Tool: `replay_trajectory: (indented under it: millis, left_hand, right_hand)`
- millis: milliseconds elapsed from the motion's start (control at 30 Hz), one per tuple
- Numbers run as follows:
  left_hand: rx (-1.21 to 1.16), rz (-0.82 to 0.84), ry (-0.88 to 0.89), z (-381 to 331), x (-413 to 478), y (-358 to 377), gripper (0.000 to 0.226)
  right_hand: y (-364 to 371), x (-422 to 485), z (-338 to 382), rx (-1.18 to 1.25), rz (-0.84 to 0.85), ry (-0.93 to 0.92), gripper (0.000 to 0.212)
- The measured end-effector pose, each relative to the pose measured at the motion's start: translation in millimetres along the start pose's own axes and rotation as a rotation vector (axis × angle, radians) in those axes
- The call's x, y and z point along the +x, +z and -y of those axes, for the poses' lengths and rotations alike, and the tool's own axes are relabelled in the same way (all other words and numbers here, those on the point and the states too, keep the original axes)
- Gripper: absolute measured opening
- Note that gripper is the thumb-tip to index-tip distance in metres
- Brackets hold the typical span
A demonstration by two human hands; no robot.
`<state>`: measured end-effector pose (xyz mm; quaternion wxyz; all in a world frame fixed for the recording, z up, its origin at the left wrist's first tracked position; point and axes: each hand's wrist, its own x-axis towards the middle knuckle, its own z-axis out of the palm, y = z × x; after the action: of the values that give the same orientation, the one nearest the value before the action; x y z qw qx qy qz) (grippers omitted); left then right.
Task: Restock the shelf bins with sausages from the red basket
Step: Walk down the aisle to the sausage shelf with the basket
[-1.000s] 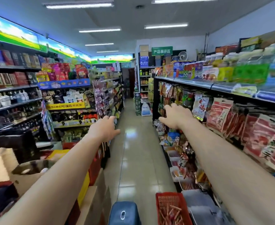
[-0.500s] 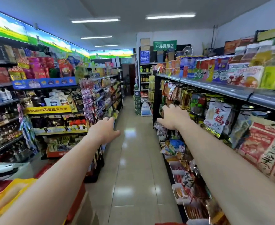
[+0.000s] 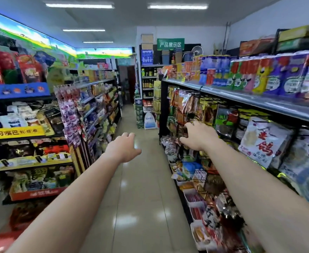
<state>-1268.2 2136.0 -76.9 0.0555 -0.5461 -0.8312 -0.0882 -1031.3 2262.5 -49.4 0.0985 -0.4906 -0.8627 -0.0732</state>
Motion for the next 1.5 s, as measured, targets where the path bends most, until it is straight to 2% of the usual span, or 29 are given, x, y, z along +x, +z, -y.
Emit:
replay_trajectory:
  millis: [400, 633, 867, 1133, 1267, 1400, 1500]
  left_hand:
    - [-0.023, 0.027, 0.113, -88, 171, 50, 0.066]
    - [-0.033, 0.031, 0.187, -116, 239, 52, 0.07]
    - [-0.05, 0.083, 0.286, -136, 325, 100, 0.069]
    - [-0.097, 0.112, 0.546, -185, 498, 158, 0.073]
    - [-0.092, 0.221, 0.706, -222, 560, 193, 0.071]
    - [-0.113, 0.257, 0.842, -263, 571, 217, 0.062]
    - [-0.179, 0.32, 0.957, -294, 540, 227, 0.069]
  right_hand:
    - [48, 130, -100, -0.005, 0.03, 0.1, 0.064]
    - [59, 186, -120, 0.025, 0.053, 0.118, 0.062]
    - [96, 238, -136, -0.018, 0.067, 0.176, 0.066]
    - [159, 336, -183, -0.054, 0.13, 0.409, 0.069]
    - [185, 359, -205, -0.05, 0.197, 0.565, 0.072]
    - [191, 339, -217, -0.095, 0.222, 0.677, 0.076]
    - [183, 294, -219, -0.154, 0.255, 0.787, 0.075]
